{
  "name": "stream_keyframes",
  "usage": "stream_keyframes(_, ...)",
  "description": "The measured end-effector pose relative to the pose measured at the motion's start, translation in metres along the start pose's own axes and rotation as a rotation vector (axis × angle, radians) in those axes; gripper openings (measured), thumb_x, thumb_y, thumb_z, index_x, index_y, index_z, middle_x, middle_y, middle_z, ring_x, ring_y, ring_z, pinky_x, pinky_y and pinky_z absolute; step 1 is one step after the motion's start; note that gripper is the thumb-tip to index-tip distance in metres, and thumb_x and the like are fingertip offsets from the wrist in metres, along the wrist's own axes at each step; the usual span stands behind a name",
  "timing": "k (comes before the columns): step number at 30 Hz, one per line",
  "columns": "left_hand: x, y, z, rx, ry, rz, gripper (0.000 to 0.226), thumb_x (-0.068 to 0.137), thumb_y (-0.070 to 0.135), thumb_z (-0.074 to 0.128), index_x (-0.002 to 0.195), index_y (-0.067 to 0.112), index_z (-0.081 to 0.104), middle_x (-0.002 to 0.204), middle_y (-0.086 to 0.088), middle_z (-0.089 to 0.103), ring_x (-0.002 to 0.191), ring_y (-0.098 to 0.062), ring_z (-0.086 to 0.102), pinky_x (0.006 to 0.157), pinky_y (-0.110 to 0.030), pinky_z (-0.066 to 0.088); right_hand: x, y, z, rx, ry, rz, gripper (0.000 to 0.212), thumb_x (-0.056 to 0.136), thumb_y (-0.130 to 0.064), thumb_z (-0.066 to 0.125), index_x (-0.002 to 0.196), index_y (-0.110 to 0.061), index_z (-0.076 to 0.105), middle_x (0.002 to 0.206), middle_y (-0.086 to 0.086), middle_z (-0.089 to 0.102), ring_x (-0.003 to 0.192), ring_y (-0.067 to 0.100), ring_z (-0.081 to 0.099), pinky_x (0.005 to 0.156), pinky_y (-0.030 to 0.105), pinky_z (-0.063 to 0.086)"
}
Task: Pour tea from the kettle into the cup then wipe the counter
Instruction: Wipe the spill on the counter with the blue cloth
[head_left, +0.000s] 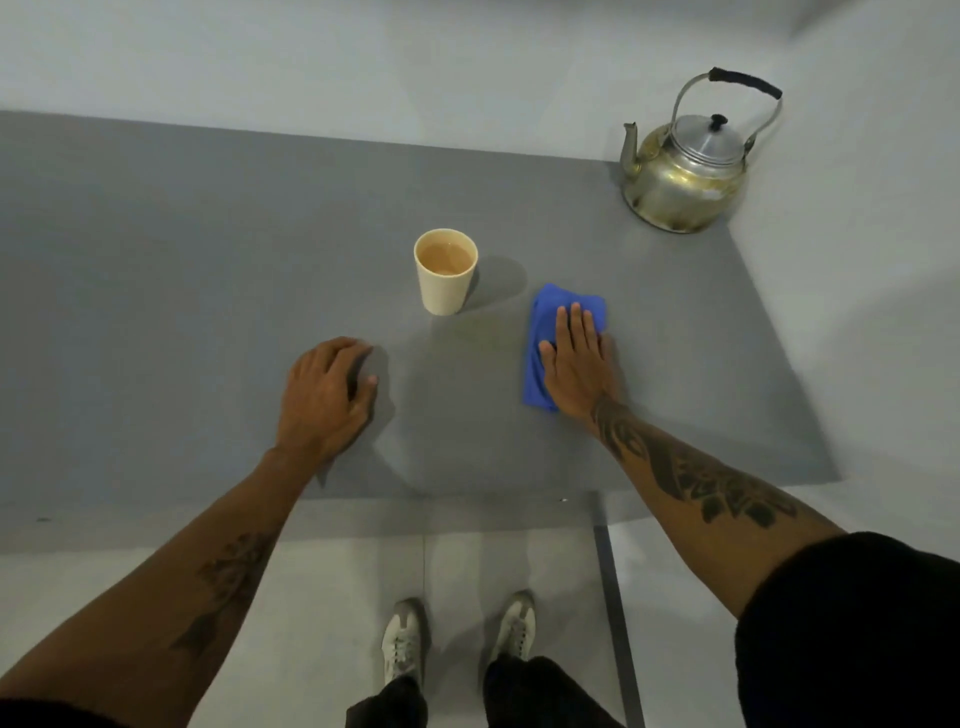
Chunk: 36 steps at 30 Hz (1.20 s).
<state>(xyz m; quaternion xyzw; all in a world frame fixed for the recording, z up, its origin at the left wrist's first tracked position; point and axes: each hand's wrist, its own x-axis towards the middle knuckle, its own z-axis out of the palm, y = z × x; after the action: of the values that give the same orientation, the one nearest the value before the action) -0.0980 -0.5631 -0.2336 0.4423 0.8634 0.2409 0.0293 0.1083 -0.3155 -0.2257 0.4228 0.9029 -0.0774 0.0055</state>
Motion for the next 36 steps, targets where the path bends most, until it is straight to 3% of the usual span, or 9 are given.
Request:
stream_keyframes(7, -0.008, -0.021, -0.007, -0.045, -0.015, 0.054, 0.062, 0.088, 0.053, 0.045, 0.134, 0.013, 0.053, 0.139, -0.007, 0.052, 0.127, -0.025, 0.048, 0.11, -0.04, 0.036, -0.02, -0.068, 0.006, -0.132, -0.019, -0.292, 0.065, 0.094, -0.041, 0.009, 0.15, -0.01, 0.018, 0.158, 0.019, 0.022, 0.145, 0.037, 0.023, 0.113, 0.055, 0.027)
stream_keyframes(11, -0.008, -0.022, -0.007, -0.045, -0.016, 0.062, 0.062, 0.089, 0.054, 0.044, 0.134, 0.013, 0.053, 0.139, -0.006, 0.052, 0.128, -0.025, 0.047, 0.11, -0.039, 0.036, -0.061, -0.046, 0.014, -0.202, -0.036, -0.541, 0.058, 0.1, -0.041, 0.018, 0.151, -0.014, 0.018, 0.16, 0.012, 0.02, 0.147, 0.03, 0.02, 0.116, 0.046, 0.025)
stream_keyframes(13, -0.009, -0.022, -0.008, -0.042, -0.03, 0.062, 0.062, 0.09, 0.055, 0.043, 0.135, 0.014, 0.052, 0.14, -0.006, 0.051, 0.128, -0.024, 0.046, 0.111, -0.038, 0.035, -0.053, -0.032, 0.009, -0.19, -0.03, -0.46, 0.061, 0.099, -0.045, 0.01, 0.151, -0.014, 0.02, 0.159, 0.012, 0.022, 0.146, 0.031, 0.023, 0.115, 0.048, 0.03)
stream_keyframes(15, -0.01, -0.024, -0.008, -0.043, -0.038, 0.065, 0.064, 0.089, 0.056, 0.044, 0.136, 0.014, 0.051, 0.141, -0.005, 0.051, 0.128, -0.024, 0.046, 0.111, -0.037, 0.034, -0.032, -0.036, 0.006, -0.117, -0.009, -0.253, 0.065, 0.097, -0.046, 0.008, 0.149, -0.01, 0.025, 0.157, 0.017, 0.026, 0.144, 0.036, 0.027, 0.11, 0.054, 0.035)
stream_keyframes(17, -0.01, -0.024, -0.008, -0.039, -0.04, 0.068, 0.066, 0.088, 0.057, 0.045, 0.137, 0.014, 0.051, 0.142, -0.005, 0.05, 0.128, -0.023, 0.046, 0.11, -0.035, 0.034, -0.018, -0.058, 0.004, -0.086, -0.032, -0.158, 0.068, 0.093, -0.045, 0.009, 0.149, -0.009, 0.024, 0.157, 0.019, 0.024, 0.143, 0.039, 0.026, 0.111, 0.057, 0.031)
stream_keyframes(25, -0.01, -0.026, -0.008, -0.048, -0.041, 0.056, 0.072, 0.081, 0.058, 0.057, 0.137, 0.015, 0.048, 0.142, -0.005, 0.047, 0.128, -0.023, 0.045, 0.109, -0.038, 0.038, -0.065, -0.096, 0.024, -0.125, -0.013, -0.443, 0.06, 0.097, -0.041, 0.022, 0.15, -0.014, 0.021, 0.158, 0.013, 0.024, 0.146, 0.033, 0.023, 0.115, 0.053, 0.027)
stream_keyframes(29, -0.009, -0.027, -0.007, -0.079, -0.02, 0.07, 0.072, 0.08, 0.057, 0.055, 0.135, 0.011, 0.051, 0.14, -0.007, 0.051, 0.127, -0.023, 0.048, 0.11, -0.035, 0.036, -0.038, -0.141, 0.031, -0.087, -0.005, -0.541, 0.058, 0.097, -0.039, 0.023, 0.149, -0.015, 0.025, 0.158, 0.013, 0.026, 0.145, 0.033, 0.026, 0.114, 0.051, 0.027)
stream_keyframes(32, -0.01, -0.028, -0.006, -0.102, -0.018, 0.075, 0.072, 0.081, 0.057, 0.055, 0.136, 0.011, 0.051, 0.139, -0.009, 0.052, 0.126, -0.024, 0.049, 0.11, -0.033, 0.036, -0.019, -0.158, 0.029, -0.066, -0.03, -0.533, 0.059, 0.096, -0.04, 0.019, 0.149, -0.014, 0.025, 0.158, 0.013, 0.026, 0.145, 0.033, 0.026, 0.115, 0.051, 0.027)
stream_keyframes(36, -0.009, -0.026, -0.006, -0.075, 0.002, 0.076, 0.071, 0.081, 0.056, 0.057, 0.135, 0.01, 0.051, 0.14, -0.007, 0.051, 0.128, -0.023, 0.047, 0.11, -0.033, 0.036, -0.034, -0.123, 0.027, -0.109, 0.012, -0.524, 0.059, 0.097, -0.041, 0.023, 0.15, -0.014, 0.022, 0.159, 0.012, 0.023, 0.146, 0.031, 0.024, 0.115, 0.048, 0.025)
